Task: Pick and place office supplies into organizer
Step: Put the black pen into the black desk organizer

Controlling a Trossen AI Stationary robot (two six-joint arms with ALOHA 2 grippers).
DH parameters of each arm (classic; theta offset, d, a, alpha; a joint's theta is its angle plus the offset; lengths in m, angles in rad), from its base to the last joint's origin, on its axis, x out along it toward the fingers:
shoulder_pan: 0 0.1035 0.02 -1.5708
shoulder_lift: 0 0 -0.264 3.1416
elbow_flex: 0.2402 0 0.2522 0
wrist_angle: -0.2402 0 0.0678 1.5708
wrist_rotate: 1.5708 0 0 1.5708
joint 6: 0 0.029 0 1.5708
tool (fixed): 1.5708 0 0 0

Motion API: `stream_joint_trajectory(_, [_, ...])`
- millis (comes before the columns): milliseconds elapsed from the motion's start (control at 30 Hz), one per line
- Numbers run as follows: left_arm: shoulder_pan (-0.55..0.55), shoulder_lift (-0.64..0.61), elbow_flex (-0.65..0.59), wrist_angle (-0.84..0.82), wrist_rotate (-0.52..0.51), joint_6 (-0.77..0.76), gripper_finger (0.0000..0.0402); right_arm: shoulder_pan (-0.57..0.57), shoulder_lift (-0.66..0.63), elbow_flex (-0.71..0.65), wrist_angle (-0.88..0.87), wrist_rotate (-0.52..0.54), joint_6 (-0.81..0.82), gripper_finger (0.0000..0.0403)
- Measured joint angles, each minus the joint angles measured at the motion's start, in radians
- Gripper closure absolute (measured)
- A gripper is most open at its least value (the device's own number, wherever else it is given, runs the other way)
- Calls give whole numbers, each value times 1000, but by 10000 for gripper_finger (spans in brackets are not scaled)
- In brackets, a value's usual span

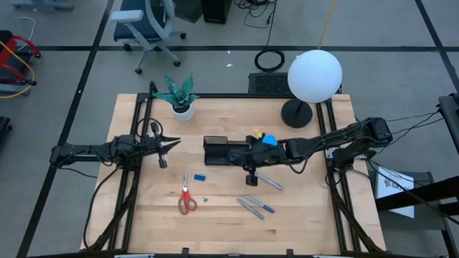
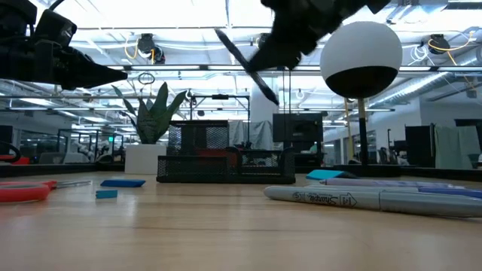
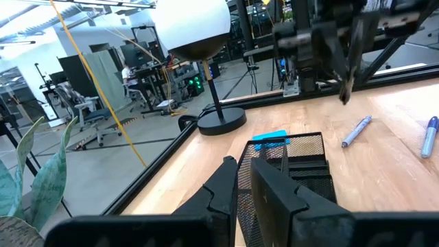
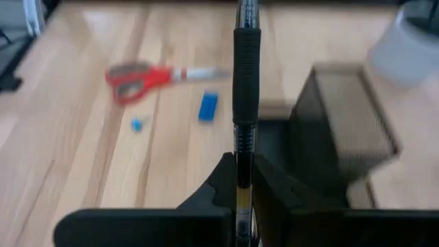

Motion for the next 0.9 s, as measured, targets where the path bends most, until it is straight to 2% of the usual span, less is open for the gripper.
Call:
stream_joint_trajectory(167, [0,0,0,0,0,0,350,-5,-1,-53,258,66,-96,386])
stream_joint_trajectory(300, [0,0,0,0,0,0,350,-28,-1,-145,537,44,-124,386])
stream_joint_trajectory(367, [0,0,0,0,0,0,350,-43,-2,-180,619,13,-123,386])
stream_joint_trajectory(900, [0,0,0,0,0,0,350,-78,-2,-219,734,-45,-125,386])
